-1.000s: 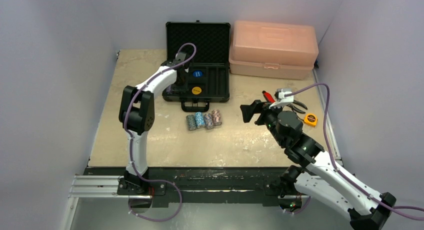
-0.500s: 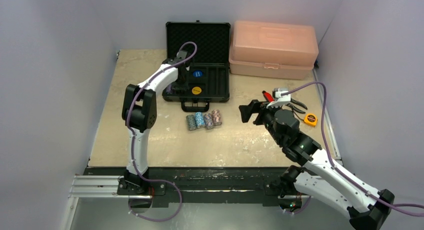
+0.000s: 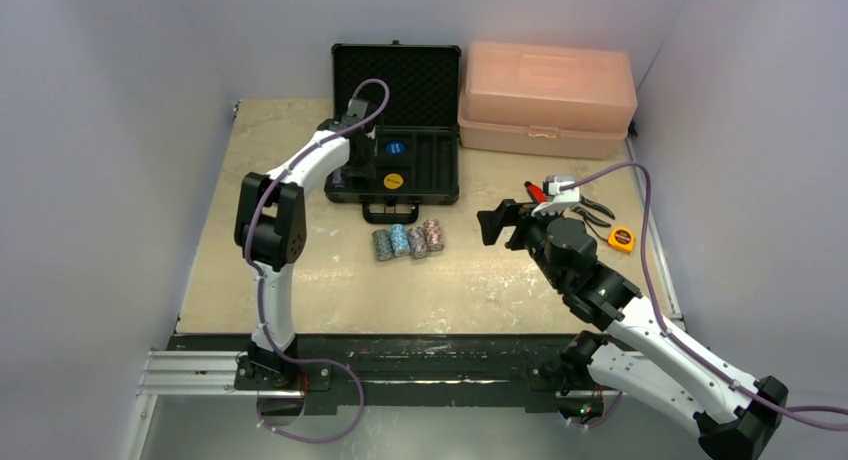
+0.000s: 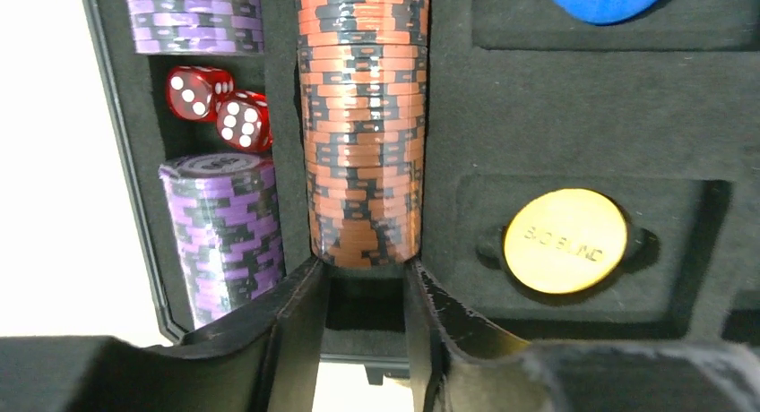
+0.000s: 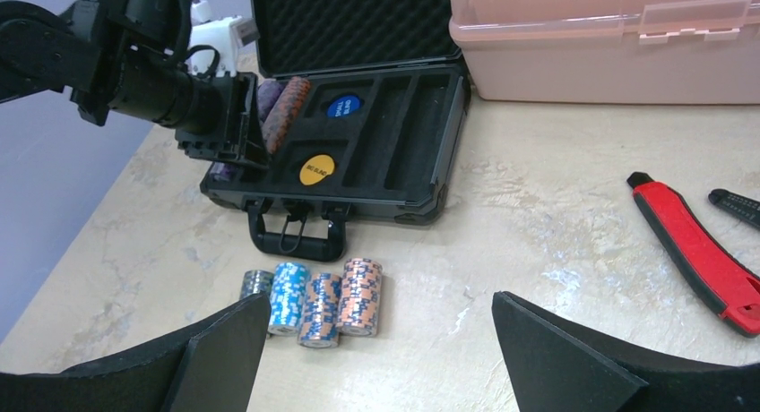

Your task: Pack up texas hold em set

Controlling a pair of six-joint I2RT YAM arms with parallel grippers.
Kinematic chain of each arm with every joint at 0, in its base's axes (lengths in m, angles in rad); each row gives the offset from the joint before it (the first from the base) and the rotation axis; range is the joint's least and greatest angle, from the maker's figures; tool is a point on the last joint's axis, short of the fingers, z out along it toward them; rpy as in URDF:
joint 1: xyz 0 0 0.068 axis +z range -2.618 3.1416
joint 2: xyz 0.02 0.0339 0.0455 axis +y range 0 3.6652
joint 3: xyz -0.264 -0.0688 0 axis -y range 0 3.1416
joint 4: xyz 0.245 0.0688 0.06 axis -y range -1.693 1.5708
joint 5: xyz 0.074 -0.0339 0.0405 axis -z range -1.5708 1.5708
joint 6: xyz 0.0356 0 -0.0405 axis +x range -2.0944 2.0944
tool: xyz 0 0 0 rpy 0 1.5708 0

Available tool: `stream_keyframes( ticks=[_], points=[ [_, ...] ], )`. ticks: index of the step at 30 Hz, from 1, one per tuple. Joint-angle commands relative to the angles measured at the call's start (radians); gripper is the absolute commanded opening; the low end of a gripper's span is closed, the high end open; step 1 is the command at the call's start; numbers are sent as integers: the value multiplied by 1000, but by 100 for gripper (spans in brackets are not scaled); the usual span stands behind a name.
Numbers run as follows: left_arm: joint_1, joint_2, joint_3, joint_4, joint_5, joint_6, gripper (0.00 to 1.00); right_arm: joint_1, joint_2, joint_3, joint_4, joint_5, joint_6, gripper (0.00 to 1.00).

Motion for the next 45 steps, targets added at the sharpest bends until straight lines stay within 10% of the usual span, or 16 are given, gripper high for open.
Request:
stream_keyframes(
  ticks=[1,31,45],
  points=[
    [10,-131,-22,61,-15,-8,39,0,0,26,31,10,-20,99],
    [3,-805,-274,-122,23,-118,99,1,77,60,8,-20,-25,99],
    [34,-1153,-490,-80,148,-67,100,1,291,145,24,-168,-57,99]
  ],
)
